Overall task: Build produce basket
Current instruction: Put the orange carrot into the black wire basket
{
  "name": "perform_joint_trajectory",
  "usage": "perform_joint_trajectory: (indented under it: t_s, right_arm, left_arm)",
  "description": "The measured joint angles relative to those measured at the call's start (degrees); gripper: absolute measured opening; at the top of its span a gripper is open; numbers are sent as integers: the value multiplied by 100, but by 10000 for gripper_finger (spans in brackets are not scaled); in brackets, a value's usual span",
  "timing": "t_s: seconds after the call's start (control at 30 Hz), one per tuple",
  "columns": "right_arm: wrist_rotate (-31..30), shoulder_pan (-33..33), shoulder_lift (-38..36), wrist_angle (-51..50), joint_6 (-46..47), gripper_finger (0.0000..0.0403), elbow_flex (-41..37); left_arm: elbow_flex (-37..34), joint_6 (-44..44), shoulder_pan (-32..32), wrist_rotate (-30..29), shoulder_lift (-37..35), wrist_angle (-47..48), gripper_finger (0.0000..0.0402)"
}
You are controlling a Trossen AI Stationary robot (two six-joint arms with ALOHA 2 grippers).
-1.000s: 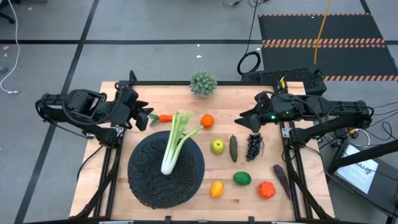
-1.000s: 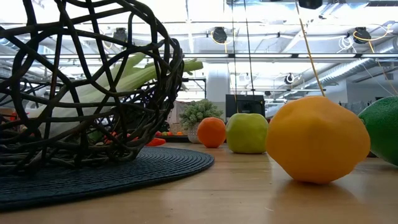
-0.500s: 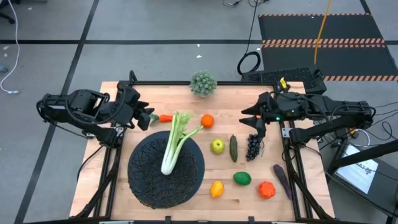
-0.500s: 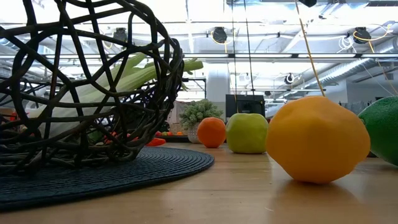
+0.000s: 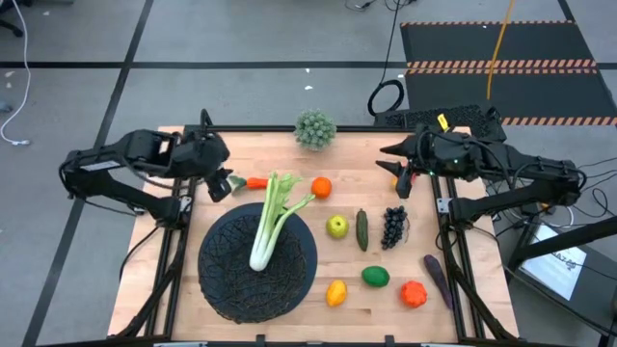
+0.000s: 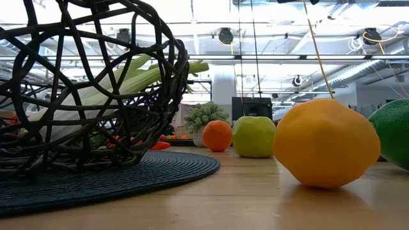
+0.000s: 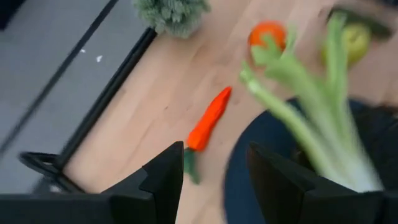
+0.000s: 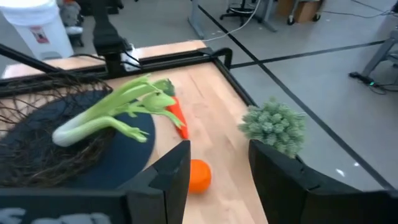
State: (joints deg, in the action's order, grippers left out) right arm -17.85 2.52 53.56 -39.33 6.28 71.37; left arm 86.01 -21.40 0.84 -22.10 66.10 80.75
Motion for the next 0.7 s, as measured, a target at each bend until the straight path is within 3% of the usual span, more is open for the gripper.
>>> perform_joint_trajectory:
  t_s: [0.13, 0.3, 0.43, 0.7]
  right_arm:
    - [1, 88, -7, 7, 25, 155, 0]
    - [-11, 133, -4, 54, 157, 155, 0]
    - [-157, 130, -4, 271, 567, 155, 0]
    - [-195, 131, 8, 492, 839, 155, 0]
  left_arm:
    - [-542, 1136, 564, 327, 56, -478, 177]
    - [-1548, 2242, 1282, 1114, 54, -1823, 188]
    - [-2432, 2714, 1737, 1815, 71, -2795, 228]
    - [-3814, 3248, 2274, 1898, 143, -3949, 311]
